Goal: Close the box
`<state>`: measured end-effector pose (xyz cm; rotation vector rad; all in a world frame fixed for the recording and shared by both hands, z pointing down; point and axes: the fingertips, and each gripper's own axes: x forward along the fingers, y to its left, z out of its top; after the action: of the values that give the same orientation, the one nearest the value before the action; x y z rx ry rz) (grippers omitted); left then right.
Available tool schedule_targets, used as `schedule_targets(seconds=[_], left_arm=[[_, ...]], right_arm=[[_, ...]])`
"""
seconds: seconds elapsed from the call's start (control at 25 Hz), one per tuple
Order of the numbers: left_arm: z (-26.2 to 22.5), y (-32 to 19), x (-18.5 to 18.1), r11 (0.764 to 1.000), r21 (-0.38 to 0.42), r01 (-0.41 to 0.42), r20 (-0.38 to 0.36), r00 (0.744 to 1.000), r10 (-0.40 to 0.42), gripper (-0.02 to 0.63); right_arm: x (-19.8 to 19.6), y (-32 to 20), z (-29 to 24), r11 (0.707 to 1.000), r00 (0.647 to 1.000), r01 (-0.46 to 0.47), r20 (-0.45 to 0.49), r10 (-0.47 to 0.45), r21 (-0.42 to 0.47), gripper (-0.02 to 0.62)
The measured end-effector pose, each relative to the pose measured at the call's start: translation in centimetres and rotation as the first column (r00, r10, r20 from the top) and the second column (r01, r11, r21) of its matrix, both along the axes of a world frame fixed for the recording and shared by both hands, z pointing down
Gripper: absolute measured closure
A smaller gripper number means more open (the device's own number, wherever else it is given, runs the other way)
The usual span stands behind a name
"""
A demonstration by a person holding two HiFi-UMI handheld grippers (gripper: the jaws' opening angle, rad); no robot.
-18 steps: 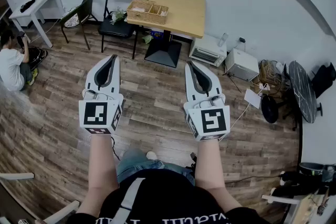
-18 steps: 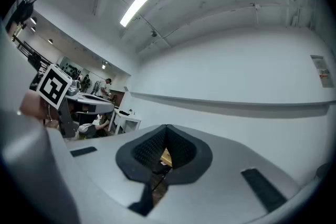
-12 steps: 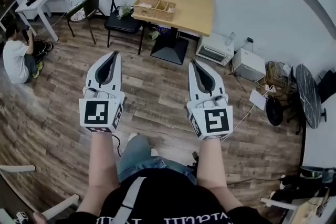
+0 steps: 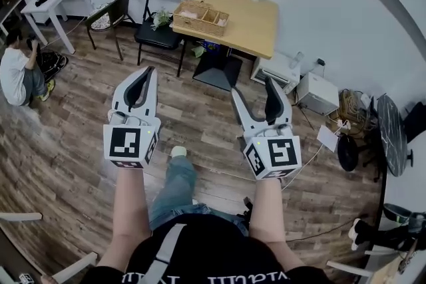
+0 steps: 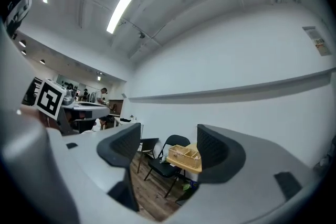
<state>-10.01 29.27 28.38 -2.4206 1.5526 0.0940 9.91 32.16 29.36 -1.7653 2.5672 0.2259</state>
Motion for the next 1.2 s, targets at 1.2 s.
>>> schedule_targets(seconds=[1.2], left_arm=[[1.8,-38.1,-3.7,0.997,-0.063,-0.047,-0.027,0.999,0.045,0.594]], right_arm=[[-3.7,-38.3,1.2,0.986,0.998,-0.009,0.067,0.021,-0.169,0.268]])
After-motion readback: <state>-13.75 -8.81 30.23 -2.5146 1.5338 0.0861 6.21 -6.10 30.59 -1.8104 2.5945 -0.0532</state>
